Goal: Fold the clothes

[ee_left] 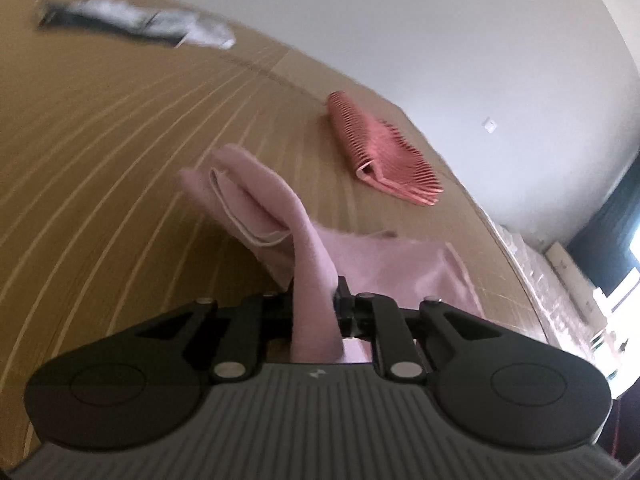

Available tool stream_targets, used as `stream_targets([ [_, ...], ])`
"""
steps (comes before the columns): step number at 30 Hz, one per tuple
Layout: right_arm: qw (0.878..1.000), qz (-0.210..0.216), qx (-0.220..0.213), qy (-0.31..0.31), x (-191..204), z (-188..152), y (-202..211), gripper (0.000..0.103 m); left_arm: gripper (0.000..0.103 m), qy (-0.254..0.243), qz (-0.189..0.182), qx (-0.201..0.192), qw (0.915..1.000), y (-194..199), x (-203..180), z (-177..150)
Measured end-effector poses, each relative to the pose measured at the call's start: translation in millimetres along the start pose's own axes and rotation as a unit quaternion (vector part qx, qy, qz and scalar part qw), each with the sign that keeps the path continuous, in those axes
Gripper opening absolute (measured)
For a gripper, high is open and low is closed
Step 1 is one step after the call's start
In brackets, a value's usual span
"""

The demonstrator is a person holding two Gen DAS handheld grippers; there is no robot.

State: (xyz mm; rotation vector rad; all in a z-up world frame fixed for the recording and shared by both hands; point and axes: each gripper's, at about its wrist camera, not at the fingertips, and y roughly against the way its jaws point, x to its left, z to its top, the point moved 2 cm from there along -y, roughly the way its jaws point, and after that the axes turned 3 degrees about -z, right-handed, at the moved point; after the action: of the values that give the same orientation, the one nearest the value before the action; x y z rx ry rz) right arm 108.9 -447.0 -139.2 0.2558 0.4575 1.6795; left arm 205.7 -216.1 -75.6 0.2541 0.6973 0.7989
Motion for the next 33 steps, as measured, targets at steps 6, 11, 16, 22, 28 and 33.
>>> stream_targets([
  [6, 0.997, 0.019, 0.036, -0.067, -10.7, -26.2, 3.4, 0.06, 0.015, -0.088, -0.016, -0.004, 0.996, -26.2, -83.0, 25.1],
  [11, 0.996, 0.027, 0.043, -0.075, 3.0, -40.2, 26.2, 0.061, 0.015, -0.164, -0.037, 0.02, 0.9855, -64.5, -152.7, 24.8],
  [16, 0.995, 0.032, 0.058, -0.068, -7.2, -44.4, 47.0, 0.061, 0.016, -0.215, -0.023, 0.068, 0.974, -114.3, -182.5, -15.6],
  [22, 0.995, 0.007, 0.081, -0.052, -28.8, -60.9, 85.4, 0.061, 0.065, -0.279, -0.028, 0.077, 0.9567, -129.5, -198.6, -55.2],
  [28, 0.991, -0.026, 0.066, -0.113, -75.9, -67.9, 99.8, 0.061, 0.075, -0.367, 0.014, 0.028, 0.9296, -83.4, -201.2, -66.6],
  [33, 0.963, 0.041, -0.027, -0.263, -116.7, -50.4, 91.6, 0.061, 0.078, -0.398, 0.005, 0.029, 0.917, -50.5, -201.7, -88.5],
])
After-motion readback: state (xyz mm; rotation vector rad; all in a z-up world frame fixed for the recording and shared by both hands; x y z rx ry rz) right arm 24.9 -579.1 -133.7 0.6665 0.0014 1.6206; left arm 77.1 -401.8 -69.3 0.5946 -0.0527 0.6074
